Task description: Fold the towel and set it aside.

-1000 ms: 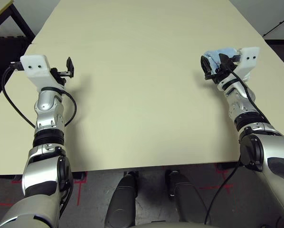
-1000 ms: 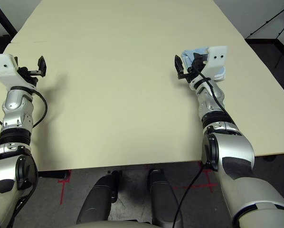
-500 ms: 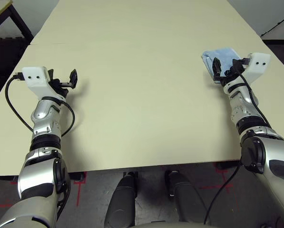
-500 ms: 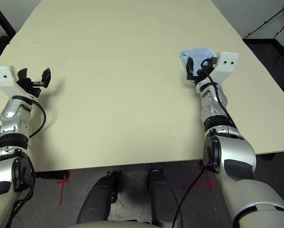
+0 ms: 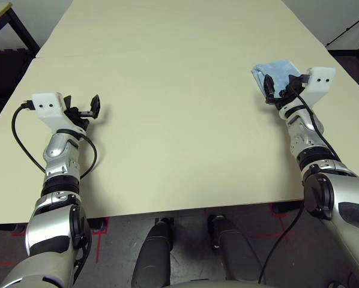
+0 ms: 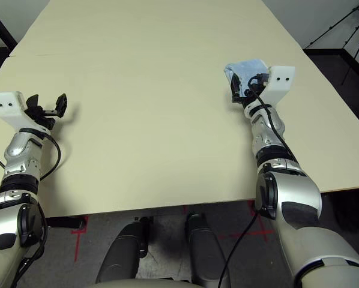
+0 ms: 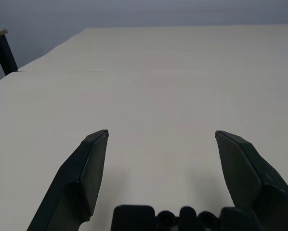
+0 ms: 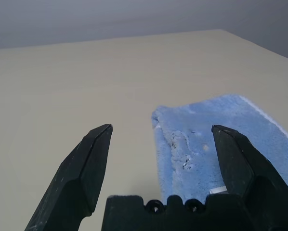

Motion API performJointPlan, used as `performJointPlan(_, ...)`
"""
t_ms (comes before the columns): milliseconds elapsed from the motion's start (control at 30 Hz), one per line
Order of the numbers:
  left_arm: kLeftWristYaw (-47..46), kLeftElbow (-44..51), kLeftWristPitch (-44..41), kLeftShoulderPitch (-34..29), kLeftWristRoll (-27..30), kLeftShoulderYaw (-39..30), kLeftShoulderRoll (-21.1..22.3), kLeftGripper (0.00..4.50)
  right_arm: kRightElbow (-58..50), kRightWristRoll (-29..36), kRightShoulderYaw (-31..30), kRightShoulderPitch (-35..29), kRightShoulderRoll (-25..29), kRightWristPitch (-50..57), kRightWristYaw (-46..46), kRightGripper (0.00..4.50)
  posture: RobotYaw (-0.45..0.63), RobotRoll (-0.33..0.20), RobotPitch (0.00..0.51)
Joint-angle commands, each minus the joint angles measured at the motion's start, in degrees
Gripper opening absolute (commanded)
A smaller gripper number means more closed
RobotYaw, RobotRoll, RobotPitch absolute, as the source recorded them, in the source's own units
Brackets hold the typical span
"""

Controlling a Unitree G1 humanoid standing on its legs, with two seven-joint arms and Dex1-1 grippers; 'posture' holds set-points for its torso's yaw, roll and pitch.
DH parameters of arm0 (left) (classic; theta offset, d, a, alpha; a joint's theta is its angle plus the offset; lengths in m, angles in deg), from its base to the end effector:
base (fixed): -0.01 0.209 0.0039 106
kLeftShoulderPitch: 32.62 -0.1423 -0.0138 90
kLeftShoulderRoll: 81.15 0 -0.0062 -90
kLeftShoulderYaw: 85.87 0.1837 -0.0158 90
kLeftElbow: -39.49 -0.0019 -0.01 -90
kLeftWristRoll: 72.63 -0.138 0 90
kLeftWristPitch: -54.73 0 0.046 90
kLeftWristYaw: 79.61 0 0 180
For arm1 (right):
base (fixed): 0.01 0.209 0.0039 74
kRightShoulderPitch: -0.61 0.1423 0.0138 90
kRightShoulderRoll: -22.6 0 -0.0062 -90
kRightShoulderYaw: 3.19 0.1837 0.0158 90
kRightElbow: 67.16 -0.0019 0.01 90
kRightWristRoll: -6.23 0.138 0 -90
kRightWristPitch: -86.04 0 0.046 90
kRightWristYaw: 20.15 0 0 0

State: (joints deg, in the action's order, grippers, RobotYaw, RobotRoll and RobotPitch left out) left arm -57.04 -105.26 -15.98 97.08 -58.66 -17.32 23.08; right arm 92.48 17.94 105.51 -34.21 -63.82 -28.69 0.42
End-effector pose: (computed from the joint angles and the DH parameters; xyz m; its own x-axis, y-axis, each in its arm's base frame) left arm 0.2951 0.3151 0.1197 0.9700 0.0808 0.2294 -0.0931 0.9947 0.0435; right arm 0.3451 -0.2340 0.1309 0.9636 0.0535 0.2619 -0.0748 0.9946 0.0719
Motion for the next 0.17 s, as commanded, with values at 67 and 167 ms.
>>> performJointPlan(67,0.67,0.96,-0.44,-0.97,0.49,-0.18,0.71,4.5,0.11,-0.3,-0.17,-1.42,-0.28,-0.39,0.23,4.47,0.0,0.0,0.148)
performJointPlan(167,0.8,1.16,-0.46,-1.03,0.46,-0.06,0.78,4.5,0.04,-0.24,-0.14,-1.57,-0.46,-0.39,0.16,4.47,0.0,0.0,0.148)
